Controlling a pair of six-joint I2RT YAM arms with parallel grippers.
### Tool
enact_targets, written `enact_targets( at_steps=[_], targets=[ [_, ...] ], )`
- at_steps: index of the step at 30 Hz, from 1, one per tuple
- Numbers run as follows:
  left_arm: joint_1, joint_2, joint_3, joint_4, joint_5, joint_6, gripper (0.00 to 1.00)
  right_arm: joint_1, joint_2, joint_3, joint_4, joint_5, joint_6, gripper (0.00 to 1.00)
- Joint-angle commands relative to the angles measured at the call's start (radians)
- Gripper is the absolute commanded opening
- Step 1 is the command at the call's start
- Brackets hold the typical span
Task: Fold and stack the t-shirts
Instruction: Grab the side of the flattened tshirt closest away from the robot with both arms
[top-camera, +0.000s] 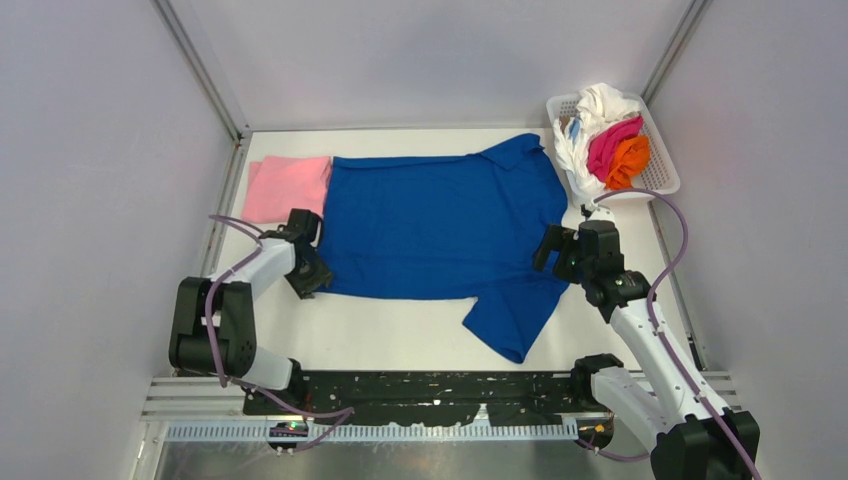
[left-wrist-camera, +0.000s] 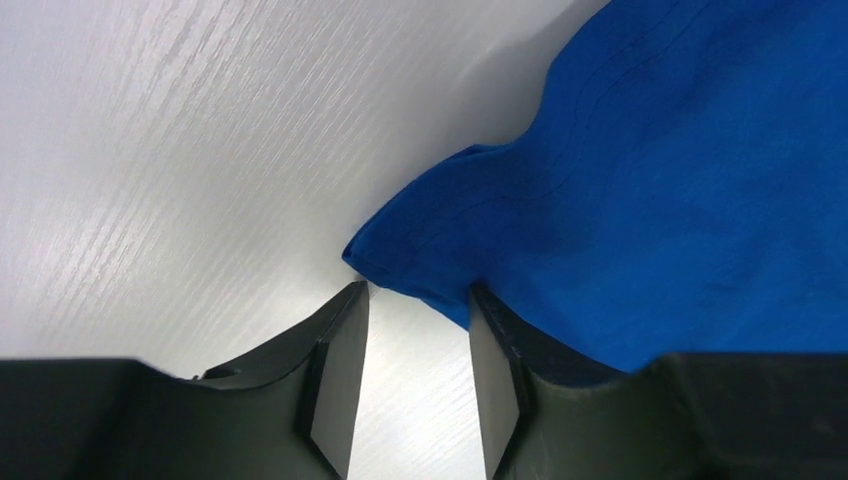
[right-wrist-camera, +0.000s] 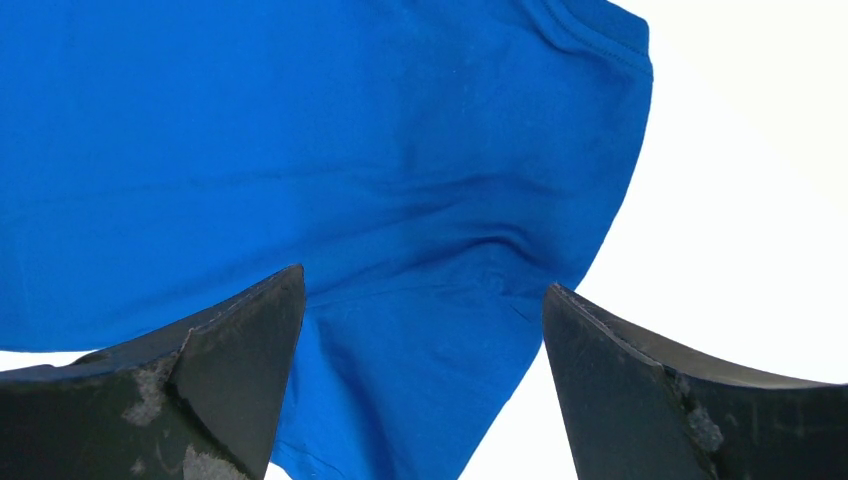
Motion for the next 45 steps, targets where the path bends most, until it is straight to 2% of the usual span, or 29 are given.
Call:
enact_targets(
  at_steps=[1,7,10,16,19,21,26,31,36,39,42,45],
  targets=[
    [0.005,0.031,0.053,0.034,0.005,0.013,0.40,-0.001,-0.017,0.009,0.026,0.028,-0.010,0.95],
    [0.005,0.055,0.083,0.052,0.002,0.030,0.17,-0.002,-0.018,0.015,0.019,0.045,-0.011,0.95],
    [0.005,0.065,0.094,0.053,-0.003,0.038,0.00,-0.002,-0.021,0.017,0.016,0.052,-0.012,0.95],
    [0.004,0.045,0.067,0.101,0.045,0.067,0.00,-0.002,-0.028,0.019,0.007,0.053,-0.021,0.95],
    [0.005,-0.022,0.011,0.107,0.044,0.063,0.00,0.008,-0.029,0.037,-0.008,0.009,-0.031,0.95],
    [0.005,-0.095,-0.032,0.096,0.025,0.058,0.00,0.053,-0.031,0.060,-0.045,0.037,-0.034,0.95],
    [0.004,-0.252,-0.173,0.090,0.034,0.039,0.00,0.353,-0.027,0.110,-0.171,0.155,-0.022,0.96],
    [0.003,-0.355,-0.278,0.121,0.076,0.021,0.00,0.586,-0.029,0.157,-0.353,0.209,-0.010,1.00],
    [0.002,-0.438,-0.296,0.098,0.070,0.016,0.00,0.784,-0.021,0.124,-0.373,0.100,0.069,0.91],
    [0.002,-0.485,-0.311,0.096,0.068,0.016,0.00,0.930,0.042,0.095,-0.379,0.131,0.134,0.87],
    [0.002,-0.505,-0.308,0.089,0.061,0.020,0.00,1.008,0.122,0.100,-0.395,0.156,0.158,0.78],
    [0.001,-0.516,-0.300,0.083,0.052,0.027,0.00,1.061,0.207,0.099,-0.381,0.189,0.169,0.74]
  ],
)
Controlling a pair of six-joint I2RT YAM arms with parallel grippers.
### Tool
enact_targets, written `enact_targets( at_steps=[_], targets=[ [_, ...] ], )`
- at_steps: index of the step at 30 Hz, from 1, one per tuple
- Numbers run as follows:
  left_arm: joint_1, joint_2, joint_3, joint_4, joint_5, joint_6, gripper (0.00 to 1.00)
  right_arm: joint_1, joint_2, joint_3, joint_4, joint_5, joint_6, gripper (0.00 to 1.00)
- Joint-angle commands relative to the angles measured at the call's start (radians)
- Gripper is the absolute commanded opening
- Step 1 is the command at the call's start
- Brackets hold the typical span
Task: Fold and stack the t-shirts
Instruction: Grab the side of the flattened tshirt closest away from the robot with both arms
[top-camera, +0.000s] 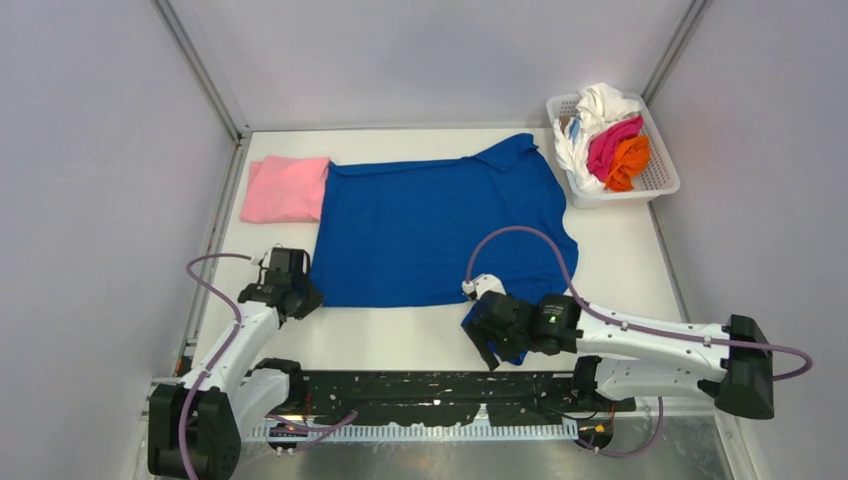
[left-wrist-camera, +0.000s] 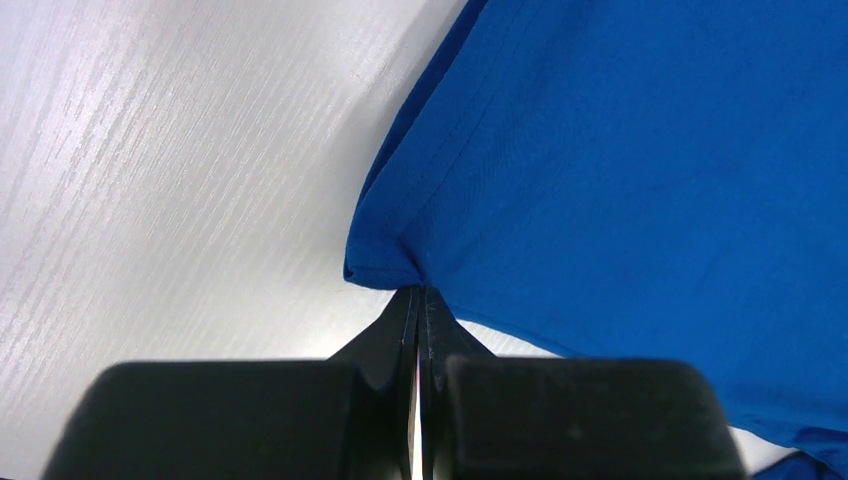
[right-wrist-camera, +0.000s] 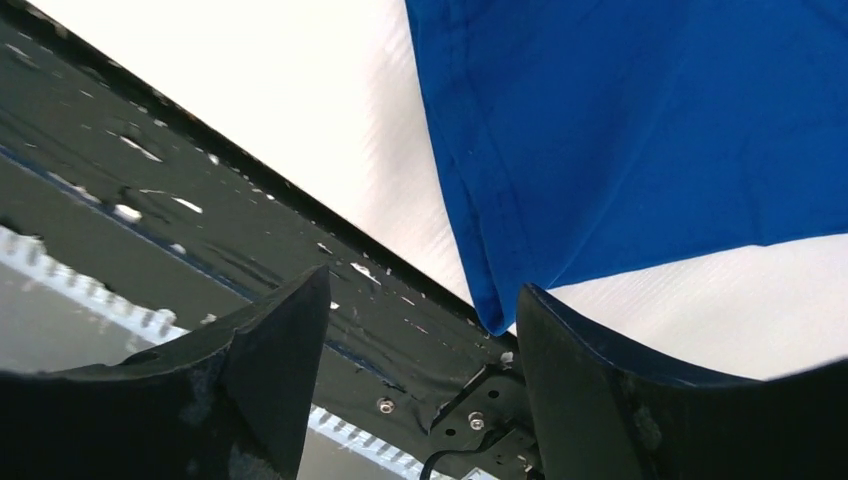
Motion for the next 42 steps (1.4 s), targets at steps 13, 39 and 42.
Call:
enact_targets(
  at_steps=[13,39,42],
  targets=[
    [0.002,-0.031,0.004,0.000,-0.008,0.009,0.00,-0.001,0.264,-0.076,0.204,0.146,0.064,0.65],
    [0.003,-0.011,0.033,0.003,-0.035,0.020,0.00,-0.039,0.266,-0.043,0.112,0.097,0.101,0.35],
    [0.002,-0.014,0.035,0.001,-0.039,0.021,0.00,-0.049,0.216,-0.023,0.084,0.104,0.099,0.38]
  ],
)
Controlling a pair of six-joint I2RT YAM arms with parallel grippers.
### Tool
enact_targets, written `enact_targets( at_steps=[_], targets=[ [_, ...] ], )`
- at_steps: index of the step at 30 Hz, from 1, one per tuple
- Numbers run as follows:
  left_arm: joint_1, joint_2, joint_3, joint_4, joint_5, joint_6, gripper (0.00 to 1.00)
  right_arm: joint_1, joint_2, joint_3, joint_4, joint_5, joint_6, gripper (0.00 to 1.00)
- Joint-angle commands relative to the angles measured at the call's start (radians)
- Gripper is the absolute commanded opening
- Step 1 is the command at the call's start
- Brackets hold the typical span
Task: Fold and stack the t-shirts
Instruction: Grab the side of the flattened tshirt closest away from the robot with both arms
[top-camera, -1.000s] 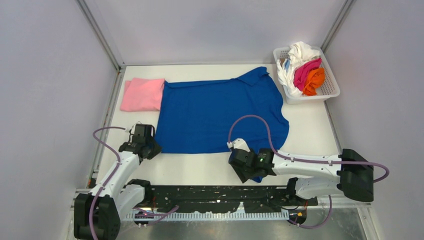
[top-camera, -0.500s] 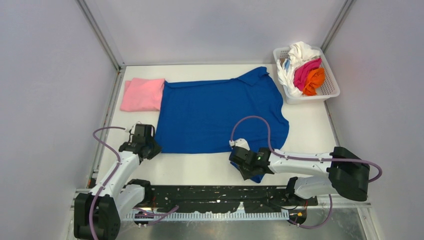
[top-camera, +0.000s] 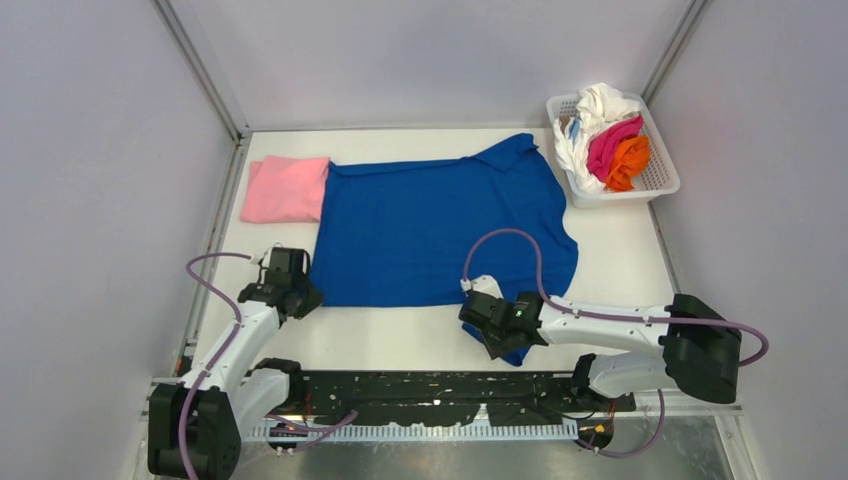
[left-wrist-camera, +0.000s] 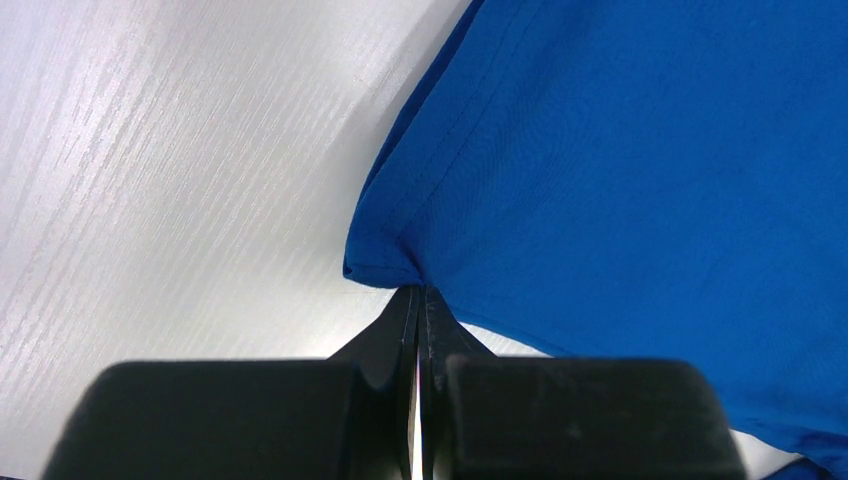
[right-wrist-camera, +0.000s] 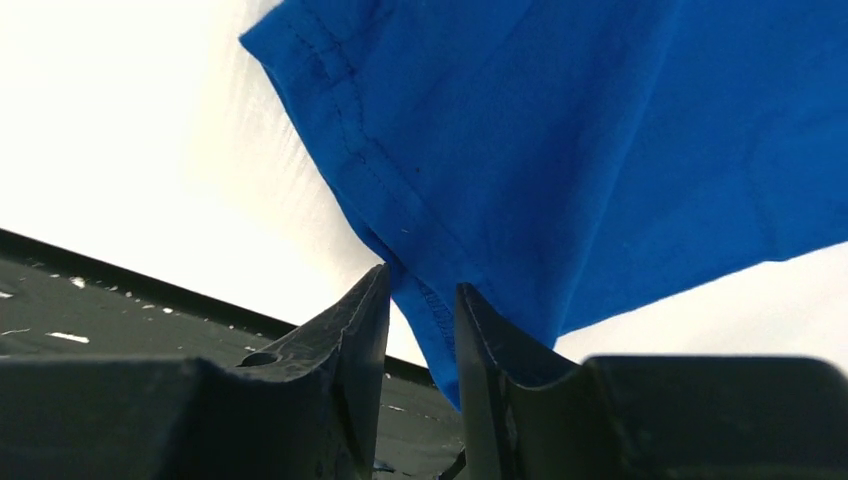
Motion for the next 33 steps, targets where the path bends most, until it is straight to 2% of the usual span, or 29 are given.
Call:
enact_targets(
  at_steps=[1,9,17,24,26,28,30,33],
  targets=[
    [0.002,-0.011,0.034,0.001,-0.030,0.015,0.00,-0.023,-0.080,0.060,-0.074,0.042,0.006,0.38],
    [0.002,0.000,0.035,0.001,-0.035,0.020,0.00,-0.106,-0.061,-0.017,-0.058,-0.027,0.006,0.44],
    [0.002,0.001,0.039,0.001,-0.036,0.020,0.00,-0.103,0.023,-0.068,0.067,-0.163,0.014,0.50],
    [0.003,-0.006,0.040,-0.009,-0.040,0.019,0.00,-0.048,0.099,-0.061,0.055,-0.156,0.056,0.32],
    [0.002,-0.018,0.035,-0.024,-0.049,0.019,0.00,-0.025,0.114,-0.049,0.018,-0.126,0.078,0.17],
    [0.001,-0.033,0.034,-0.044,-0.061,0.019,0.00,0.011,0.102,-0.030,-0.032,-0.096,0.097,0.10],
    [0.002,-0.055,0.031,-0.071,-0.075,0.012,0.00,0.050,0.070,-0.008,-0.092,-0.092,0.112,0.06],
    [0.003,-0.098,0.019,-0.115,-0.093,-0.005,0.00,0.117,-0.009,0.027,-0.183,-0.104,0.141,0.05]
  ],
)
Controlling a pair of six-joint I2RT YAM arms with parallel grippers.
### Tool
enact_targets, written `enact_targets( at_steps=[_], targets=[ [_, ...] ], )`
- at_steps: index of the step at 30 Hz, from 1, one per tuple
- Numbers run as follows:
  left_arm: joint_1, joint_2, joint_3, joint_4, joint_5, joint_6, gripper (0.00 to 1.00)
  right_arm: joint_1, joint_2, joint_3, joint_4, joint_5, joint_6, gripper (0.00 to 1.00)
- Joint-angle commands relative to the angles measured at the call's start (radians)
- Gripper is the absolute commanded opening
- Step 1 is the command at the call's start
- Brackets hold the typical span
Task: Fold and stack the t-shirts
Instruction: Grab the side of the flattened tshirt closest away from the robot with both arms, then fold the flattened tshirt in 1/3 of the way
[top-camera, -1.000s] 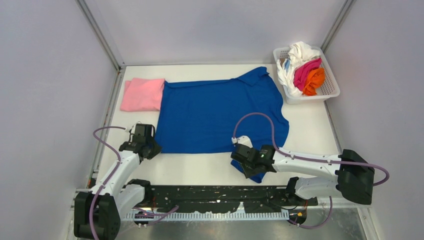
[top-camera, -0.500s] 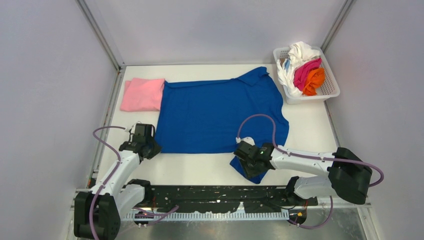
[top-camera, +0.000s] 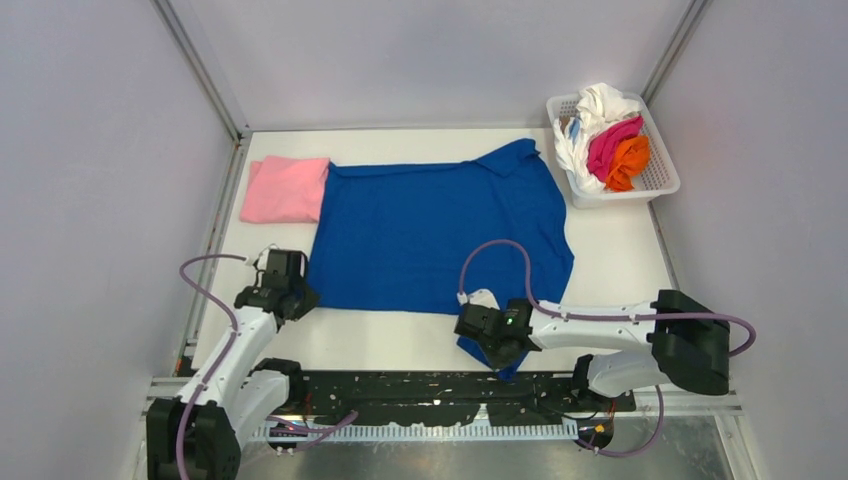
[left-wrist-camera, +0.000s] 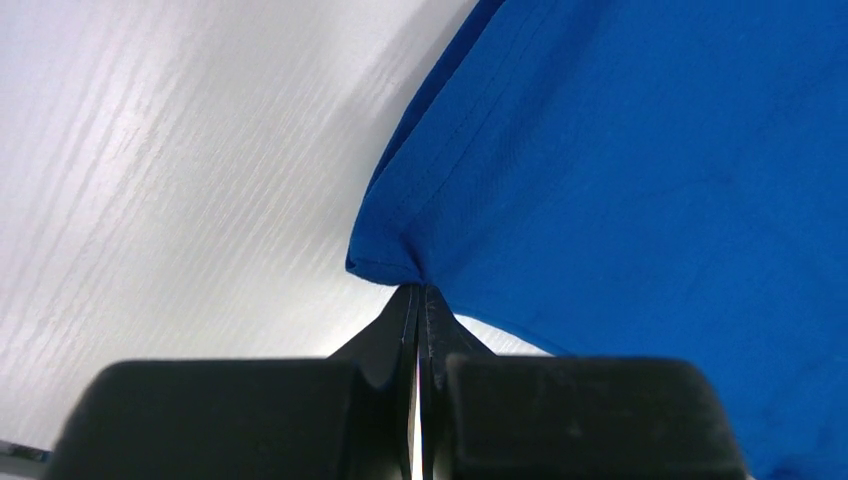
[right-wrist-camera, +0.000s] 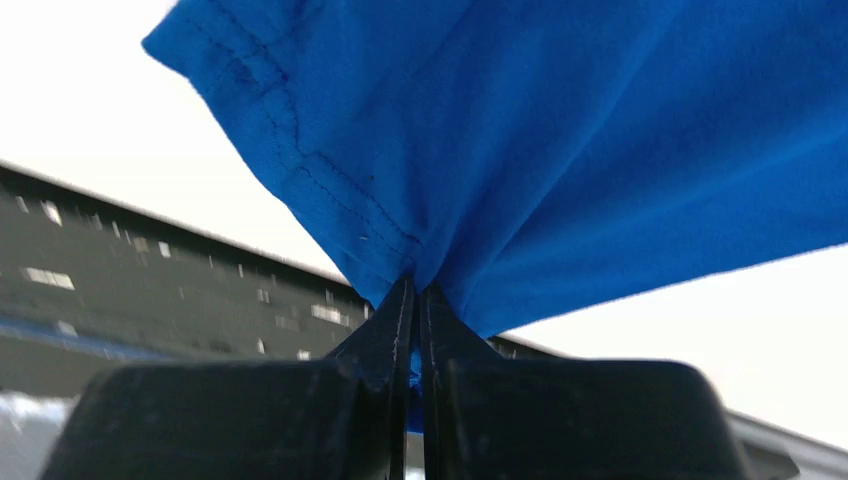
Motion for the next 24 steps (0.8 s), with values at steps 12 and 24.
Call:
enact_targets(
  at_steps=[12,24],
  targets=[
    [0.002,-0.363,-0.078,-0.207,-0.062,-0.061,0.00,0.192,-0.257,0.060,-0.316,-0.114,0.147,0.05],
    [0.002,-0.209,0.042,-0.048,0.006,-0.044,0.00,-0.101,-0.259,0.204,-0.271,0.130,-0.035,0.05]
  ],
)
